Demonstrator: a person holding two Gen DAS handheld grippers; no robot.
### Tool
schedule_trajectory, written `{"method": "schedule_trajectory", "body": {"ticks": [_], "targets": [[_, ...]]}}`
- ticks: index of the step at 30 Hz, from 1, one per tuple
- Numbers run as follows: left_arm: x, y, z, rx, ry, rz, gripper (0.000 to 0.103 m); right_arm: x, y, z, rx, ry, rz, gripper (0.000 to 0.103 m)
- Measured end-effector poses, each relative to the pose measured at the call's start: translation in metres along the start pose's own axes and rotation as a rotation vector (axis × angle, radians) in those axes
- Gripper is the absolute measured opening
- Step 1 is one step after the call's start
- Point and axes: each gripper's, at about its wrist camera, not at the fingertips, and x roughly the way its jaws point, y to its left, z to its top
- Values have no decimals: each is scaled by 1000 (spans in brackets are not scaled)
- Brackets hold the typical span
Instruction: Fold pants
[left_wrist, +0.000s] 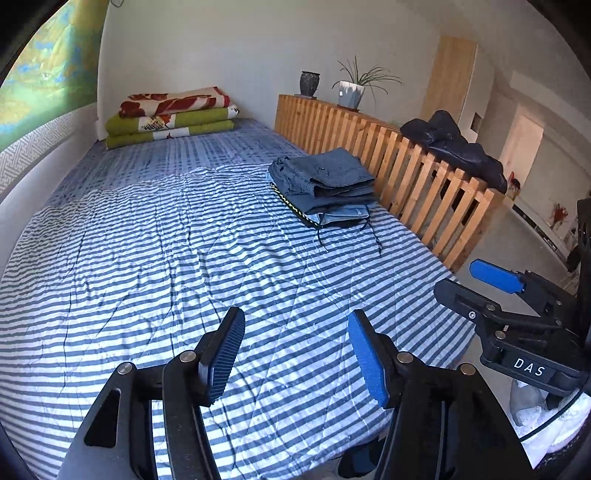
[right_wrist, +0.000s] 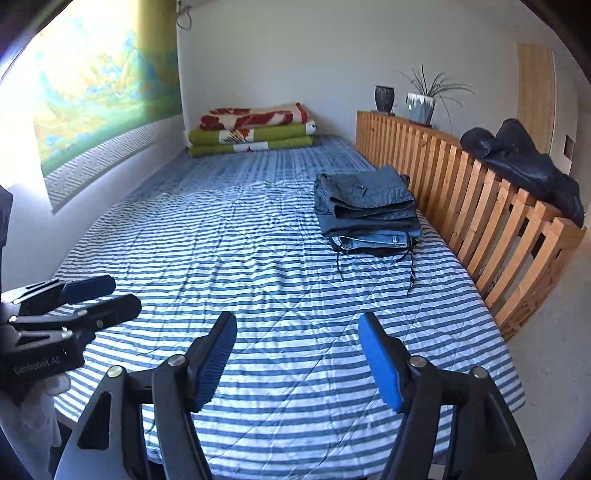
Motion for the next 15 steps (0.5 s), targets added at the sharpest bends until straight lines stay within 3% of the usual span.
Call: {"method": "schedule_trajectory", "body": {"ticks": [4,8,15], "targets": [[-34,-2,-24,-35,-30,-17,68,-22,11,-17,15,-7,9,69],[-55,-8,-43,-39,-55,16,71,-36,12,-31,55,-10,12,71],[-58,-18,-74,-66,-51,5,78,-38,13,-58,47,-5,-61,72]]}}
